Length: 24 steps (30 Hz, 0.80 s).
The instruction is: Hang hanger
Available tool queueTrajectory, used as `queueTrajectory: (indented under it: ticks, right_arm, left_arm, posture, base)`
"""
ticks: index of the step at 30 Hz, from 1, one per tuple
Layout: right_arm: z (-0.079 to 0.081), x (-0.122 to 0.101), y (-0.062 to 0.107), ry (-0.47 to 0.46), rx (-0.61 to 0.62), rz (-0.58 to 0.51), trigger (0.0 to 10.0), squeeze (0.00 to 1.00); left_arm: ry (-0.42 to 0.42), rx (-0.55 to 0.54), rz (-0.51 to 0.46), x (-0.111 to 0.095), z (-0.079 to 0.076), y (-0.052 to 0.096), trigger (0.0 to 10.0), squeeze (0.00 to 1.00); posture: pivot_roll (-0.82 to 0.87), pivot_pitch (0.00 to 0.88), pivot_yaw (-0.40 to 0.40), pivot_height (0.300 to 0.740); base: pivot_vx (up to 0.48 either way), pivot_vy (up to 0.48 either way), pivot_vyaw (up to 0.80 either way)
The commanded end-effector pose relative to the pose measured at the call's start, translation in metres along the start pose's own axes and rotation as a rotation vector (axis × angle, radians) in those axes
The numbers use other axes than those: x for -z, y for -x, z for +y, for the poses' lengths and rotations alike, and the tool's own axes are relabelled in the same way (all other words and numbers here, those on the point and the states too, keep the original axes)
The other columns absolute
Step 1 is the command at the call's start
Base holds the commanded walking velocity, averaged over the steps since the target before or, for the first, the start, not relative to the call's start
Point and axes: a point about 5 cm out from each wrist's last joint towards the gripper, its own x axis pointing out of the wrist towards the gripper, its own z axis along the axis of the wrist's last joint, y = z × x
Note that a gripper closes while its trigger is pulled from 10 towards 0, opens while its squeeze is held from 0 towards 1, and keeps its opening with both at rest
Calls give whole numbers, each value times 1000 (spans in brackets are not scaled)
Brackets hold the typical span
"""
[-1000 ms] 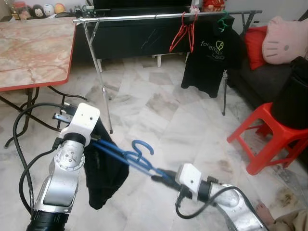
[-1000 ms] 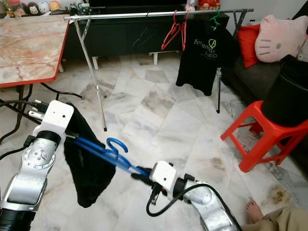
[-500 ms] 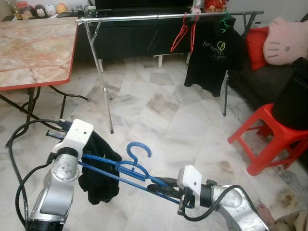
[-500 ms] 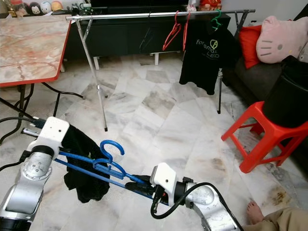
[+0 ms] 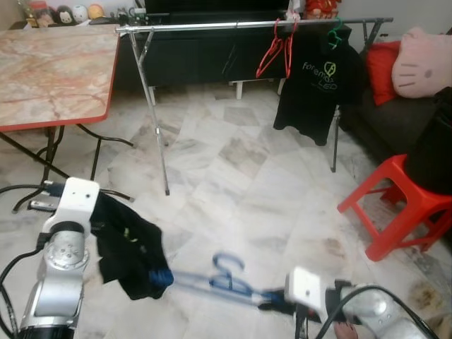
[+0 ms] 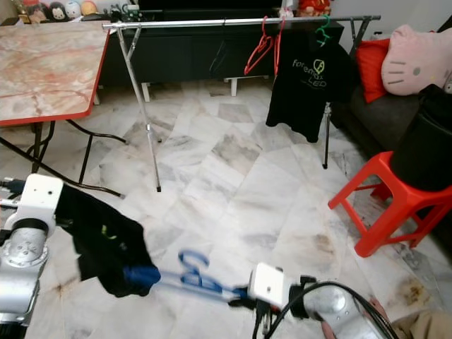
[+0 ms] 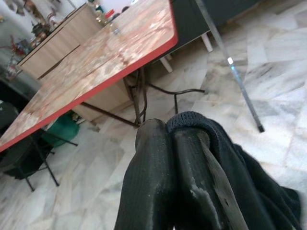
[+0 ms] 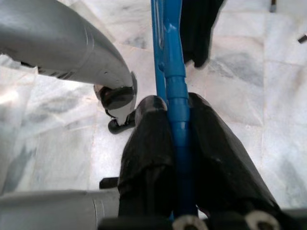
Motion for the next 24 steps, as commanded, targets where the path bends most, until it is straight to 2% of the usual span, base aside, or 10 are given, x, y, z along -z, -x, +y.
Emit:
queueTrajectory:
  ticks: [1,3,4,6,8,10,15,20,21,24]
  right_arm:
    - [-5,-4,3,9,33,-25,0,0]
    - [-16,-11,5,0,135,-88,0,0]
    - [-28,-15,8,-9,254,-137,0,0]
    - [-46,-15,10,-101,446,-186,10000,0]
    - [-50,-15,11,-107,488,-192,10000,0]
    - [-58,-17,10,-164,598,-238,10000,0]
    - [-68,-22,7,-244,823,-302,10000,0]
    - [-74,-28,3,-322,993,-401,10000,0]
    - [-75,-30,3,-338,1023,-422,10000,0]
    - [-77,-33,5,-381,1104,-471,10000,0]
  left_arm:
    - [10,-18,-42,-8,2,0,10000,0]
    - [34,-13,-29,-5,1,2,10000,0]
    - [71,-9,-12,-2,-1,4,10000,0]
    - [180,27,15,4,-10,8,10000,0]
    - [210,36,21,5,-12,9,10000,0]
    - [312,61,37,8,-20,12,10000,0]
    - [465,41,71,15,-24,18,10000,0]
    - [635,82,-27,2,-29,25,10000,0]
    - [636,98,-52,0,-31,27,10000,0]
    - [526,97,-99,-2,-37,32,10000,0]
  posture:
    - [-2,53,-14,740]
    - [-2,58,-13,740]
    - [-4,59,-12,740]
    - [-3,61,-11,740]
    - [-3,61,-11,740]
    - [4,64,-10,740]
    - [2,64,-9,740]
    - [9,65,-7,740]
    - [10,64,-9,740]
    - [3,55,-18,740]
  base:
    - [0,0,0]
    - [0,0,0]
    - [0,0,0]
    - [0,0,0]
    - [0,0,0]
    - [0,0,0]
    - [0,0,0]
    - [0,0,0]
    - [0,0,0]
    - [0,0,0]
